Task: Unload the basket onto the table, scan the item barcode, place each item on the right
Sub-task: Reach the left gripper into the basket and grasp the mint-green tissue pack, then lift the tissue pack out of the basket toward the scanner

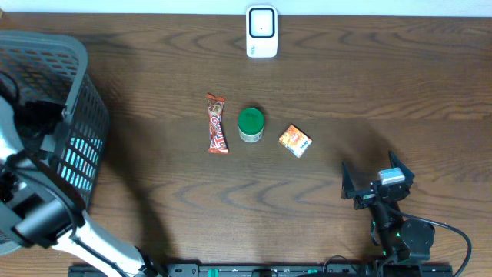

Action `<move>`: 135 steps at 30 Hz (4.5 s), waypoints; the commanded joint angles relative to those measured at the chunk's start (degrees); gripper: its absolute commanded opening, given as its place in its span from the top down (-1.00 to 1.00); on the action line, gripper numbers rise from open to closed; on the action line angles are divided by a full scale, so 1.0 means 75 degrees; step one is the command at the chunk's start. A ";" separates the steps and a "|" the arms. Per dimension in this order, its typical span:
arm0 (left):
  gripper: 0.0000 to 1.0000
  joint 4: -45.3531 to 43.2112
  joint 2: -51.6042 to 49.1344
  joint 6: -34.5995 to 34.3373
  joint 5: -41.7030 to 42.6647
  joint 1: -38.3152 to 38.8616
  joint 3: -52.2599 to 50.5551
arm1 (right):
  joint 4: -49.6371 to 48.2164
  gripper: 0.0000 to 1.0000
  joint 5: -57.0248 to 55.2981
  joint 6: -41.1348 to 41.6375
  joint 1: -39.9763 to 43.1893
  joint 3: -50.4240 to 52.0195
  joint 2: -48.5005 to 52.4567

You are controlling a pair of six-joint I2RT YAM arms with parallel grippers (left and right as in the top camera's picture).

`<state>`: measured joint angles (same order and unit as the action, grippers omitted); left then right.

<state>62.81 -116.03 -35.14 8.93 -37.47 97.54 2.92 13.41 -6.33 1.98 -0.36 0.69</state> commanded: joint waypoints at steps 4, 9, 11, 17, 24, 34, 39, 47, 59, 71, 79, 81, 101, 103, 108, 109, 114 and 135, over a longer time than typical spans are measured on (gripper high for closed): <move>-0.70 0.0114 -0.0935 -0.0650 -0.0061 0.0382 -0.0044 | 0.0038 -0.99 -0.0003 -0.0020 -0.0076 0.0006 -0.0041; -0.70 0.0286 -0.1428 -0.0997 -0.0420 0.0530 -0.0044 | 0.0038 -0.99 -0.0003 -0.0020 -0.0076 0.0006 -0.0041; -0.70 0.0463 -0.1580 -0.1105 -0.0557 0.0539 -0.0044 | 0.0038 -0.99 -0.0003 -0.0020 -0.0076 0.0006 -0.0041; -0.59 0.1262 -0.1702 -0.1096 -0.1145 0.0536 -0.0044 | 0.0038 -0.99 -0.0003 -0.0020 -0.0076 0.0006 -0.0041; 0.66 0.2031 -0.1684 -0.0877 -0.1169 0.0297 0.0017 | 0.0038 -0.99 -0.0003 -0.0020 -0.0076 0.0006 -0.0041; 0.86 0.3051 -0.1361 -0.0087 -0.1166 -0.0233 0.1609 | 0.0038 -0.99 -0.0003 -0.0020 -0.0076 0.0006 -0.0041; 0.86 0.3357 -0.0688 0.0111 -0.1105 -0.0300 0.2719 | 0.0038 -0.99 -0.0003 -0.0020 -0.0076 0.0006 -0.0038; 0.86 0.2973 0.1192 0.0227 -0.0510 -0.0294 0.2897 | 0.0038 -0.98 -0.0003 -0.0020 -0.0076 0.0006 -0.0041; 0.85 0.1244 0.4159 0.0973 0.3791 -0.0169 0.2894 | 0.0038 -0.99 -0.0003 -0.0020 -0.0076 0.0006 -0.0041; 0.86 -0.0117 0.4803 0.2687 0.6239 0.2072 0.2716 | 0.0038 -0.99 -0.0003 -0.0020 -0.0076 0.0006 -0.0041; 0.86 0.1201 0.3958 0.7761 0.9428 0.2745 0.2119 | 0.0038 -0.99 -0.0003 -0.0020 -0.0076 0.0006 -0.0038; 0.86 0.1679 0.3689 0.9171 1.0075 0.2745 0.1839 | 0.0038 -0.99 -0.0003 -0.0020 -0.0076 0.0006 -0.0041; 0.86 0.1760 0.3346 1.1287 1.0806 0.3311 0.0650 | 0.0038 -0.99 -0.0003 -0.0020 -0.0076 0.0006 -0.0038; 0.85 0.1760 0.3346 1.1284 1.0809 0.3346 0.0650 | 0.0038 -0.99 -0.0003 -0.0020 -0.0076 0.0006 -0.0038; 0.86 0.1763 0.3346 1.1284 1.0806 0.3343 0.0650 | 0.0038 -0.99 -0.0003 -0.0020 -0.0076 0.0006 -0.0041; 0.85 0.1766 0.3346 1.1284 1.0806 0.3343 0.0650 | 0.0041 -0.98 -0.0003 -0.0020 -0.0076 0.0006 -0.0041; 0.86 0.1769 0.3346 1.1281 1.0809 0.3343 0.0650 | 0.0038 -0.98 -0.0003 -0.0020 -0.0076 0.0006 -0.0041; 0.86 0.0058 0.3354 0.6003 0.5878 0.4103 0.0656 | 0.0038 -0.99 -0.0003 -0.0020 -0.0076 0.0006 -0.0041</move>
<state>67.35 -91.13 28.95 68.97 -8.69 102.43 2.92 13.41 -6.33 1.98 -0.38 0.69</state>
